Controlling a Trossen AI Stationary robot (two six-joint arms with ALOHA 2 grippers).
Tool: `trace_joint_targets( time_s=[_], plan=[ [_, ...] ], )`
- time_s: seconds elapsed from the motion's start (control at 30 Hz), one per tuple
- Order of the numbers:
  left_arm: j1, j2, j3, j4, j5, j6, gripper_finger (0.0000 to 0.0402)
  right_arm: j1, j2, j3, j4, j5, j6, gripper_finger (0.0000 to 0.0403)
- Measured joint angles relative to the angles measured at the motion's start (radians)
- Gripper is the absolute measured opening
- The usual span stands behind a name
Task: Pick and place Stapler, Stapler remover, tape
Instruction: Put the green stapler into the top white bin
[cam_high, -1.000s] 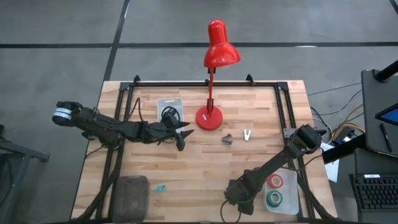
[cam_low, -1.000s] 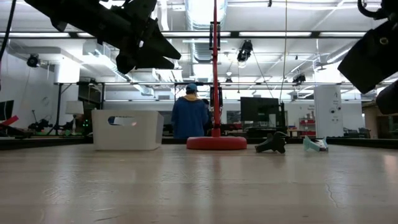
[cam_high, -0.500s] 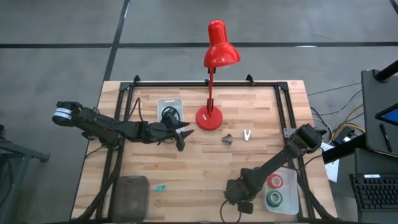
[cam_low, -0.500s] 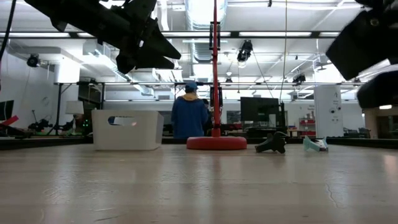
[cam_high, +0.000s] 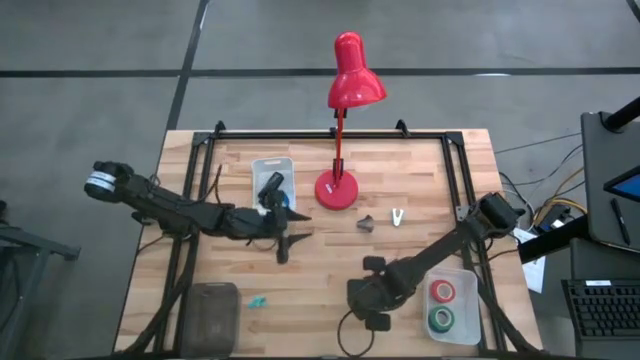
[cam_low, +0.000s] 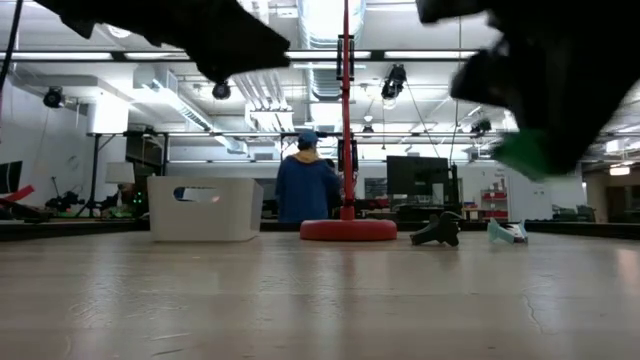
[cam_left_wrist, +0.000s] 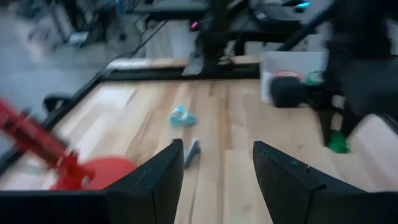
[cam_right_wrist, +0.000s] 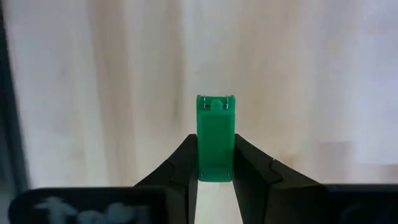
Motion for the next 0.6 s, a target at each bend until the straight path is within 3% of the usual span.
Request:
trace_joint_targets(
  time_s=[0.33, 0.6],
  plan=[
    [-0.053, 0.003, 0.007, 0.090, 0.016, 0.072, 0.0195, -0.033, -0.144, 0.041, 0.009, 0.425, -0.117, 0.0072],
    [-0.054, 0.060, 0.014, 0.173, 0.069, 0.121, 0.0195, -0.074, -0.174, 0.040, 0.181, 0.476, -0.270, 0.0070]
  ],
)
